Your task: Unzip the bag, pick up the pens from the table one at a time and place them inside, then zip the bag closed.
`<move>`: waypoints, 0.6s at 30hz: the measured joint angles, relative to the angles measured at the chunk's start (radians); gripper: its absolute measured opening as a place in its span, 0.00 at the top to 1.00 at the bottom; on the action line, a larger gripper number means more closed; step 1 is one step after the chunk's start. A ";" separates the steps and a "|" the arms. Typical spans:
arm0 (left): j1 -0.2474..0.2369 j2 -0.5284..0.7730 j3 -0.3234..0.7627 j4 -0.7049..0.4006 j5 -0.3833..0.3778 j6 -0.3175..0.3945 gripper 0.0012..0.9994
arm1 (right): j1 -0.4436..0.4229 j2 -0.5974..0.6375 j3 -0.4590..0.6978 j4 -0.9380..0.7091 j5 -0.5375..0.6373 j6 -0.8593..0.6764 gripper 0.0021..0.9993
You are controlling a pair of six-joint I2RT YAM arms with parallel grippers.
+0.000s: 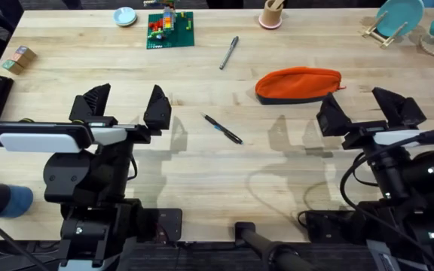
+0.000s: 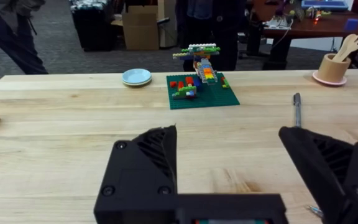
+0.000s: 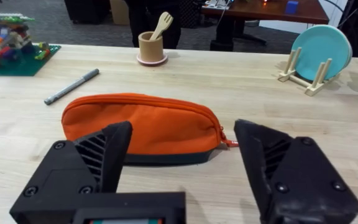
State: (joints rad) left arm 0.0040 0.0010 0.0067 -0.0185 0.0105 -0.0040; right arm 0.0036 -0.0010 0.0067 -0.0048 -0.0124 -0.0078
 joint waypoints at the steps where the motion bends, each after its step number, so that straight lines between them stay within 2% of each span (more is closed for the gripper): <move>1: 0.000 0.000 0.000 0.000 0.000 0.000 0.01 | 0.000 0.000 0.000 0.000 0.000 0.000 0.00; 18: 0.000 0.000 0.000 0.000 0.000 0.000 0.01 | 0.000 0.000 0.001 -0.004 0.000 -0.004 0.00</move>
State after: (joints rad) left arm 0.0040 0.0010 0.0067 -0.0185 0.0108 -0.0040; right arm 0.0036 -0.0010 0.0074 -0.0087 -0.0120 -0.0115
